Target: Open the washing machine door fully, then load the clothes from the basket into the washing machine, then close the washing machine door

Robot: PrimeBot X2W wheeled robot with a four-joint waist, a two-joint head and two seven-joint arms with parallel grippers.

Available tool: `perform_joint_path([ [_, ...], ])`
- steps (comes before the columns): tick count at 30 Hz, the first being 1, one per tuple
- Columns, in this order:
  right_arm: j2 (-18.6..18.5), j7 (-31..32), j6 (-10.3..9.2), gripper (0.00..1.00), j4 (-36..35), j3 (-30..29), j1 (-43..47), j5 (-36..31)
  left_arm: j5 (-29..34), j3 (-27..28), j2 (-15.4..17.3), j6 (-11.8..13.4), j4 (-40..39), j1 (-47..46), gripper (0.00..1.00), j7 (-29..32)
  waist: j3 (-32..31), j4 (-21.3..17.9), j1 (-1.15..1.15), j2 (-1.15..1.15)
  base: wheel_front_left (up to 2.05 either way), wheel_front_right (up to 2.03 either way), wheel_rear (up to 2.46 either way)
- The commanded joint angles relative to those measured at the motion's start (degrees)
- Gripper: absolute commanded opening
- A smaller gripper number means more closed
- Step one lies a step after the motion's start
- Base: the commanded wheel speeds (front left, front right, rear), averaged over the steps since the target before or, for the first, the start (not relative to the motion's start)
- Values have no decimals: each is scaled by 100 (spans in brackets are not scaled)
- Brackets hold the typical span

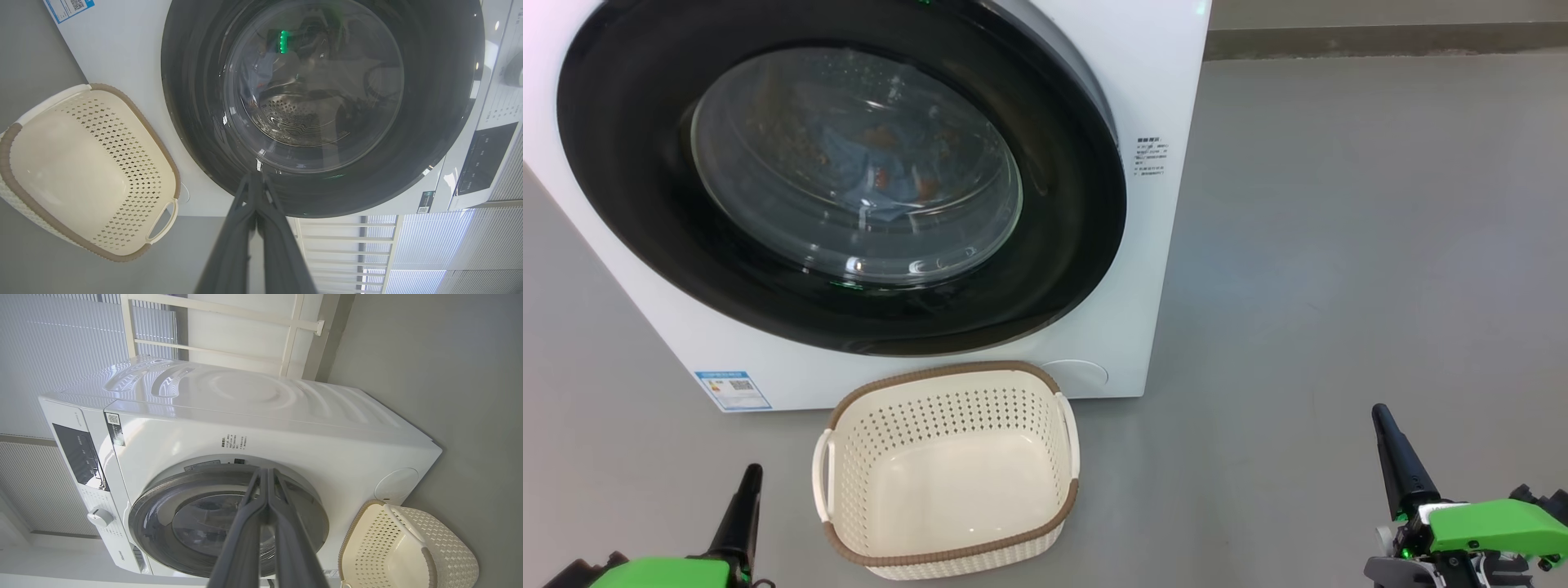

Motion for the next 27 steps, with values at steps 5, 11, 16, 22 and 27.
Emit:
perform_joint_path([
  [5,10,119,-6,0,-203,65,-88,334,-355,216,50,-15,-135,-265,0,119,-24,9,0,0,0,0,0],
  [11,41,221,-6,0,-231,19,-88,626,-683,254,21,-15,-138,-290,0,220,-51,20,0,0,0,0,0],
  [16,50,244,-6,0,-237,7,-88,685,-751,262,14,-15,-140,-295,0,242,-57,22,0,0,0,0,0],
  [22,52,247,-6,0,-236,3,-89,682,-750,263,14,-15,-141,-295,0,242,-57,22,0,0,0,0,0],
  [27,54,249,-6,0,-236,0,-89,680,-750,264,13,-15,-141,-294,0,243,-57,22,0,0,0,0,0],
])
